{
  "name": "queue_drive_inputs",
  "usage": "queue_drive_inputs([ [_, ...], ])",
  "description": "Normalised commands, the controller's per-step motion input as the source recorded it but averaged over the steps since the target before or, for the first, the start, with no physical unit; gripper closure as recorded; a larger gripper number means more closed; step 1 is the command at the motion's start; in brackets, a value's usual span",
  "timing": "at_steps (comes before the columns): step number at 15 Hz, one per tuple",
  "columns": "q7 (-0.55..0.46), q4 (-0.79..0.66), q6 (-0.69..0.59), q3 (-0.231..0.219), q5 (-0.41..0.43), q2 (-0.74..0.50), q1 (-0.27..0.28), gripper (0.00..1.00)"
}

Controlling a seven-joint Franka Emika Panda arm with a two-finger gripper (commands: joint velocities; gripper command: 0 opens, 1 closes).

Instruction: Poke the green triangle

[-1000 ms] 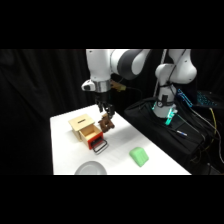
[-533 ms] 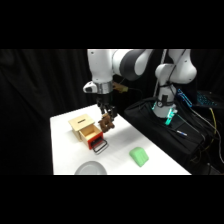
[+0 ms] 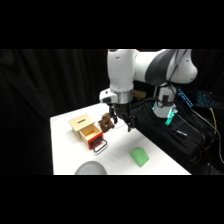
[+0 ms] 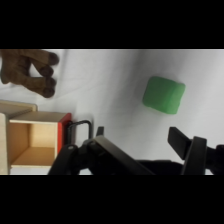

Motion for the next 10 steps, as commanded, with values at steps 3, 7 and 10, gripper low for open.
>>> queue_drive_inputs([
  [3, 0.05, -0.33, 0.28, 0.112, 0.061, -0.24, 0.135, 0.26],
  [7, 0.03, -0.28, 0.32, 0.089, 0.080, -0.16, 0.104, 0.76],
  [10, 0.04, -0.20, 0.35, 0.038, 0.002, -0.01, 0.052, 1.00],
])
